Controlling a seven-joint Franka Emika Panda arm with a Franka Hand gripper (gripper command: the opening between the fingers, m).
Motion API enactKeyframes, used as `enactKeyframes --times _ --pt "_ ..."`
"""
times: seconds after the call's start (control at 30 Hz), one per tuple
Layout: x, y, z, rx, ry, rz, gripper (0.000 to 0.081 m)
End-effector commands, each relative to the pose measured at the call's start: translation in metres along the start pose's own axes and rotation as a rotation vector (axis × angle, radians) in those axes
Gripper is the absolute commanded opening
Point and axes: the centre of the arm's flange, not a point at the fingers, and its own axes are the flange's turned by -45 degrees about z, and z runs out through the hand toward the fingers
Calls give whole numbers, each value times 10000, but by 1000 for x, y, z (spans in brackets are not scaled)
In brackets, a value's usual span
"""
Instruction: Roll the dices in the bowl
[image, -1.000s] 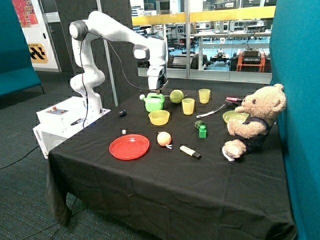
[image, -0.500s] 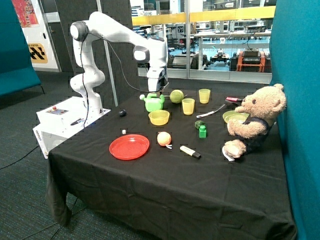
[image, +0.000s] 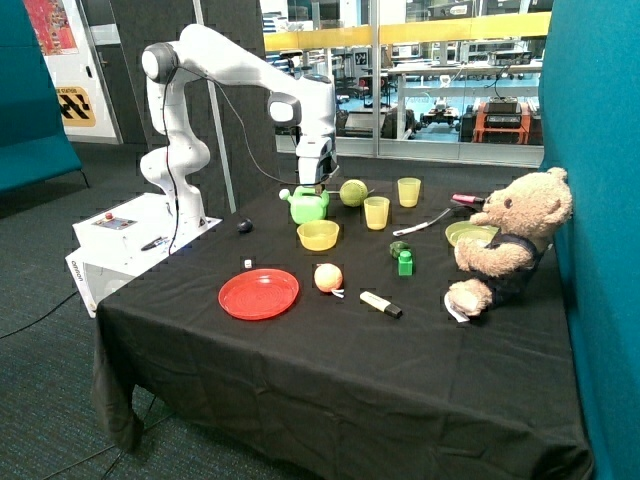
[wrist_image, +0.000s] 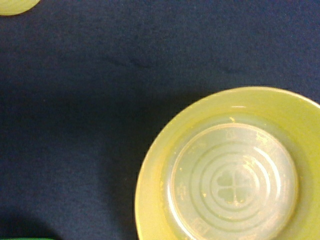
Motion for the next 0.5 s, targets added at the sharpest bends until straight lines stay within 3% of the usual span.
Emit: enactKeyframes --times 0.0,0.47 --pt "3 -1 2 2 5 -84 371" --pt "-1 1 10 2 5 -54 514"
